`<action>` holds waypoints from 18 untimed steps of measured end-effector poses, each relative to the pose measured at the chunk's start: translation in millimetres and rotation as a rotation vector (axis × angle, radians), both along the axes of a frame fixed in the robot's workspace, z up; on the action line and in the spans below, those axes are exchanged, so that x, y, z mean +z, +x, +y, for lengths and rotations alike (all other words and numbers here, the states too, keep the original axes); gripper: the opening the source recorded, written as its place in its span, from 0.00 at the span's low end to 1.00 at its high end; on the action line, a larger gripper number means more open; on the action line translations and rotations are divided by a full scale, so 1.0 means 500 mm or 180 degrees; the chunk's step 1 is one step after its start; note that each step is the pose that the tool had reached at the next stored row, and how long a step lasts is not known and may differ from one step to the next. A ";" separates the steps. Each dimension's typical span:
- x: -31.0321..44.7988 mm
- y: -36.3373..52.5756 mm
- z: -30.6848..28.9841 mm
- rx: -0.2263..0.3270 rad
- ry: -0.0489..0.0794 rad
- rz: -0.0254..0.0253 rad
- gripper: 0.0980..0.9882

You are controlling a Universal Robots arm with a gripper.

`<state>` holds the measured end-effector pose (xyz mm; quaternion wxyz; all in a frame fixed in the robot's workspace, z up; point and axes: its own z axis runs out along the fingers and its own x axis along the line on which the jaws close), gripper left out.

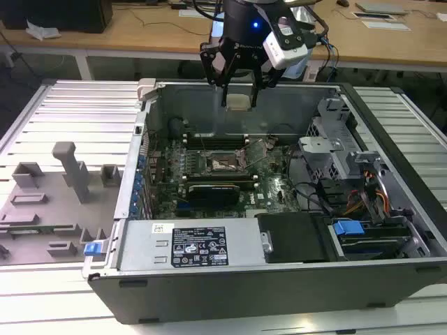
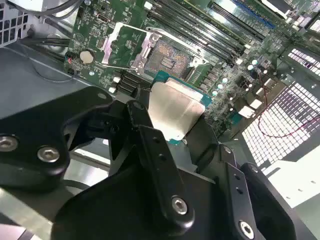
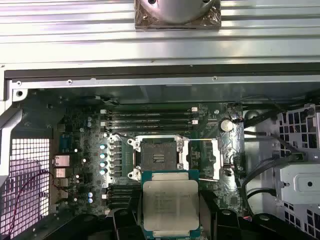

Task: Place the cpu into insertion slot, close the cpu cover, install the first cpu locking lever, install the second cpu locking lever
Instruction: 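Place the cpu into insertion slot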

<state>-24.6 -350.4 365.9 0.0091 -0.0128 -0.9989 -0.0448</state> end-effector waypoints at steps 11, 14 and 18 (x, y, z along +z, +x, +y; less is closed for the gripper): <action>-0.011 0.000 0.000 0.0000 -0.0001 0.0000 0.50; -0.019 -0.001 0.000 0.0000 -0.0011 0.0000 0.50; -0.030 -0.003 0.000 0.0000 -0.0014 0.0000 0.50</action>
